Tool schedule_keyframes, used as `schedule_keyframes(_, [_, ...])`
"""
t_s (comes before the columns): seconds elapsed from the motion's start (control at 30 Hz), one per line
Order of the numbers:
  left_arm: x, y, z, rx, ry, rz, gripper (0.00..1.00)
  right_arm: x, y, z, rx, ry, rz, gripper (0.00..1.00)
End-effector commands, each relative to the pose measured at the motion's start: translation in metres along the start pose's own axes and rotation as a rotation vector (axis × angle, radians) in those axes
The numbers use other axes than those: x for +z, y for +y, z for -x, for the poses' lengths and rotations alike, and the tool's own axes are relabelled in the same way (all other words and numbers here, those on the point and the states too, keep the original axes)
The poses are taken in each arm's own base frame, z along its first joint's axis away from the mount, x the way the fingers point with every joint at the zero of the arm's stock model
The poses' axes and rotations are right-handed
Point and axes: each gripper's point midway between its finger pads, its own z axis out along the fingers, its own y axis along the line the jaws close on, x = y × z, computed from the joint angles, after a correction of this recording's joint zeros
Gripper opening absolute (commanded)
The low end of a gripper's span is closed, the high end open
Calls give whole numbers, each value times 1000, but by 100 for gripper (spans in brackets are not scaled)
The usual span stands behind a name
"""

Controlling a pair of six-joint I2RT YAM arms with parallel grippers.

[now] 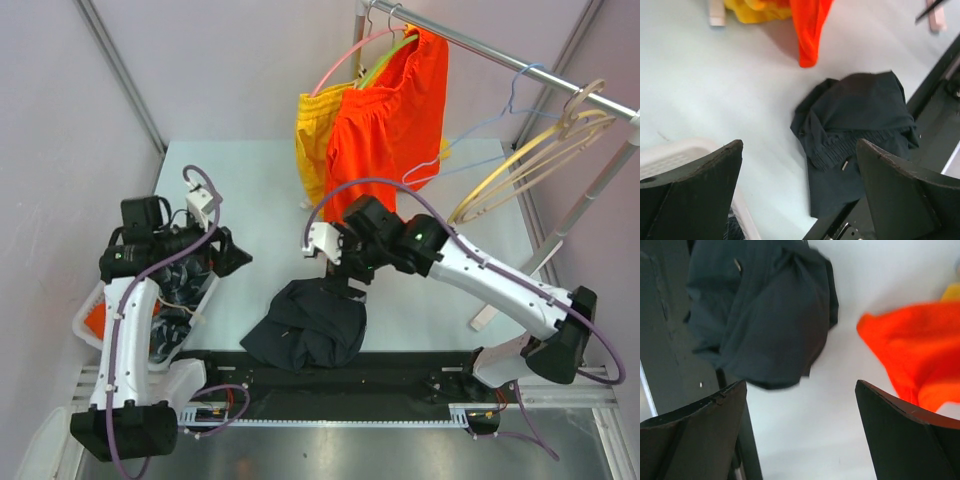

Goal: Place the shorts on the hanger

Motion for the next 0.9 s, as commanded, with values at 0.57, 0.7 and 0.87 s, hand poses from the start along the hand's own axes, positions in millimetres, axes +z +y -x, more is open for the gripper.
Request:
schedule_keyframes(0.57, [-36, 7, 38, -112, -169, 72, 100, 193, 50, 87, -239, -232, 201, 100])
schedule_keyframes(0.7, [-40, 10, 37, -122, -176, 92, 100, 223, 50, 66, -245, -172, 202, 100])
schedule_keyframes(0.87, [-48, 16, 38, -135, -188, 121, 100, 246, 36, 56, -261, -152, 147, 98])
